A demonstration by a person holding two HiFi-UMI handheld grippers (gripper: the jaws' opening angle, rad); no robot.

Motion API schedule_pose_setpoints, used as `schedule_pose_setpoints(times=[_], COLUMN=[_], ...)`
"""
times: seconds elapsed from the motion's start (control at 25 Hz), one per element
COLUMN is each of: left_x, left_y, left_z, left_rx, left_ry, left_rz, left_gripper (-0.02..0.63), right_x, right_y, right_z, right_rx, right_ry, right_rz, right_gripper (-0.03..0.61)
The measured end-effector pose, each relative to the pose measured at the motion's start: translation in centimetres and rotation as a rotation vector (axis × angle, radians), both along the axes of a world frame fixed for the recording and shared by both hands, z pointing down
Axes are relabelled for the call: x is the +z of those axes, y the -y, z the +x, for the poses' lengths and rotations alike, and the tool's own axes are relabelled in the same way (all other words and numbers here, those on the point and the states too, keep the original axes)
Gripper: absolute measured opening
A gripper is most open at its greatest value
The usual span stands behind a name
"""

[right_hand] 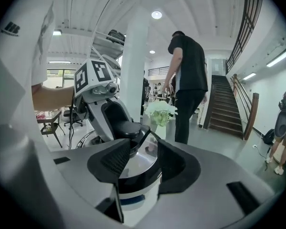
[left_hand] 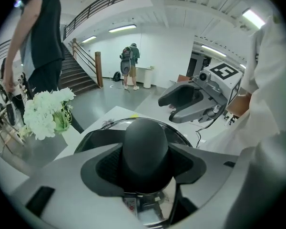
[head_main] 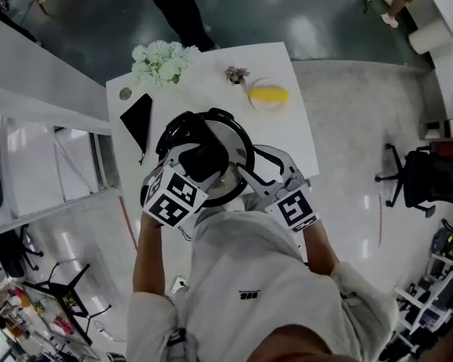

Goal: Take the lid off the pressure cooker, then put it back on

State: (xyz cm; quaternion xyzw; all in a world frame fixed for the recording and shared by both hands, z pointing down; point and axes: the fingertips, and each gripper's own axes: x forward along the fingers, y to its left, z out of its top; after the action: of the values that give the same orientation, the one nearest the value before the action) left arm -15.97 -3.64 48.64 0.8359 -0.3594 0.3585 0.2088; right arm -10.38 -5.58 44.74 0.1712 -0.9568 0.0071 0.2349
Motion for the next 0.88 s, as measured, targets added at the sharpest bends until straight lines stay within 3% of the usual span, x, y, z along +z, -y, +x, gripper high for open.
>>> schedule_pose_setpoints(times=[0.4,0.88], left_x=[2.0,2.9], left_y=[-0.6,-0.7], left_z=[-1.1,-1.3], left_rx=[-0.002,-0.014], left_ry=[0.008,0.017], left_rz=[-0.034,-0.015], left_gripper=[0.287,0.287], right_x=[0.7,1.4], right_y=[0.1,0.4], right_z=[-0.8,-2.0], right_rx=[0.019,-0.048], right_ry=[-0.011,-0.014], right_rz=[-0.017,-0.004], right_gripper=[0.183,0.184])
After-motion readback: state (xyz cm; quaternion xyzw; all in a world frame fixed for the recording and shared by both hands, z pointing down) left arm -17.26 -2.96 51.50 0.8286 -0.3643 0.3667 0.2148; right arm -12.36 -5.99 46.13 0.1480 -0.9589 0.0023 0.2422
